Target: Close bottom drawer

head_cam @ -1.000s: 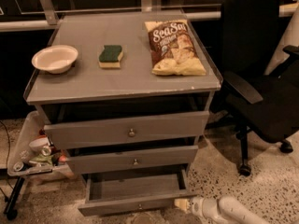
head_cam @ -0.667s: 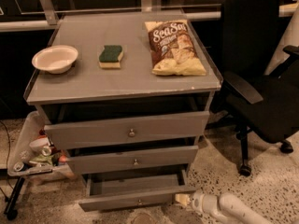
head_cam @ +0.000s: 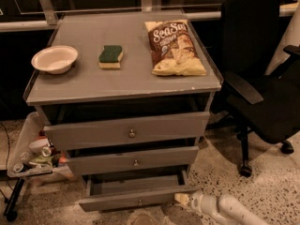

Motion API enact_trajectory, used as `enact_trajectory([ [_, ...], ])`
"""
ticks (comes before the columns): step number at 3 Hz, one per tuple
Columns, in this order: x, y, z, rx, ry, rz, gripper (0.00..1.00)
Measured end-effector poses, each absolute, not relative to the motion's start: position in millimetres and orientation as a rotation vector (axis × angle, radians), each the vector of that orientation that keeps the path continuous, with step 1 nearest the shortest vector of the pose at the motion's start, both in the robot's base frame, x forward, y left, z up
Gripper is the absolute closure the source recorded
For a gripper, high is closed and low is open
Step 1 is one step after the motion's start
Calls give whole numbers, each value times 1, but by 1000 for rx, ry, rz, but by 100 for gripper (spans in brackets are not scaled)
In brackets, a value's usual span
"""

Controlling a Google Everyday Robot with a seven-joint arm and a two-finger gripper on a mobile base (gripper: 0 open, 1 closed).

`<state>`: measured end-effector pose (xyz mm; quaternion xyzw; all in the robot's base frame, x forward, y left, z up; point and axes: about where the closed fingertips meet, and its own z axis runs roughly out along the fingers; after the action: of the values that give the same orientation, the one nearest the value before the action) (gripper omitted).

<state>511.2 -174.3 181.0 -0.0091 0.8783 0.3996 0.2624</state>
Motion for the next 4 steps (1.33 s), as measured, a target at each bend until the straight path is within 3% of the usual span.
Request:
enact_trajectory([
  [2, 544, -176, 182, 37, 2311, 1037, 100],
  [4, 615, -184, 206, 89, 2198, 942, 100],
])
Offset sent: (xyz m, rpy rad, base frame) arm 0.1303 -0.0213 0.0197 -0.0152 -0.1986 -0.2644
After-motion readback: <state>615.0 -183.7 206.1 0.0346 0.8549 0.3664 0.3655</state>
